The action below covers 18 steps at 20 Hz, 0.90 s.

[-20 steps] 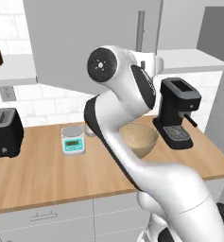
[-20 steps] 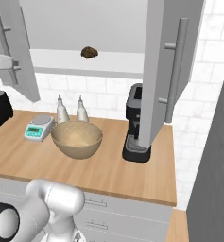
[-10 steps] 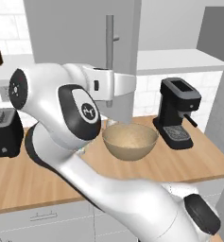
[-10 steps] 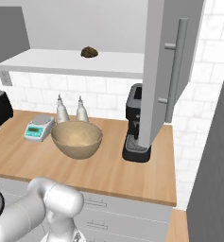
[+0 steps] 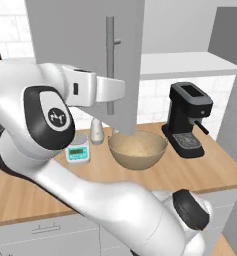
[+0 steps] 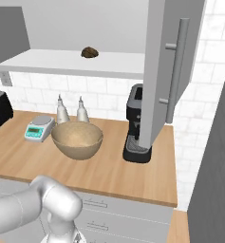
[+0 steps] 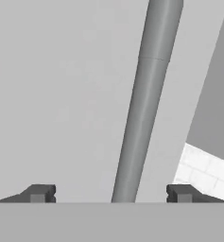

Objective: Open the cabinet, pick up the bread from the cabinet and place it in the basket. Then move the basket to the dining counter.

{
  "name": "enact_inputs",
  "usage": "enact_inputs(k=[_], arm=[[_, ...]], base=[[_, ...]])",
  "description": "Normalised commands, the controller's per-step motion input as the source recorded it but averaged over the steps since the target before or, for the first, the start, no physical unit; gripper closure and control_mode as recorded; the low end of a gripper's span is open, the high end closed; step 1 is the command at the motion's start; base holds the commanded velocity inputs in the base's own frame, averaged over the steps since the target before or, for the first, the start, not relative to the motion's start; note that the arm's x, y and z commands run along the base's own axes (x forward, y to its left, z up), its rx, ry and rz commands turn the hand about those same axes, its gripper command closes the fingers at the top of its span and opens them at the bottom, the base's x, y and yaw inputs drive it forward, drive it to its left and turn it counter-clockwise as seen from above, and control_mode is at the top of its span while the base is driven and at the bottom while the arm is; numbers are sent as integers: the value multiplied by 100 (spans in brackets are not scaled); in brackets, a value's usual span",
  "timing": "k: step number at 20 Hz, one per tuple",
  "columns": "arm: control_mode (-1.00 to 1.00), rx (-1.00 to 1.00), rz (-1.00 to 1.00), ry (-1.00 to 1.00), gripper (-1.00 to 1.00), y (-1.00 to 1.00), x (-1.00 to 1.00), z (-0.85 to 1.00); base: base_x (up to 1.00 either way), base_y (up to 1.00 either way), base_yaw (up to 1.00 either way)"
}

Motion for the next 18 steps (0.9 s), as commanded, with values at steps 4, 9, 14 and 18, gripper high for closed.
enact_inputs(k=[4,9,14,18], arm=[[-100,1,4,-13,-100,10,-46,0],[-100,9,20,-19,-100,-68,-96,-17],[-100,29,31,-6,-100,-100,-73,-11],[-100,57,29,0,-100,-100,-5,0]], base=[[0,0,0],[0,0,0],[0,0,0],[0,0,0]])
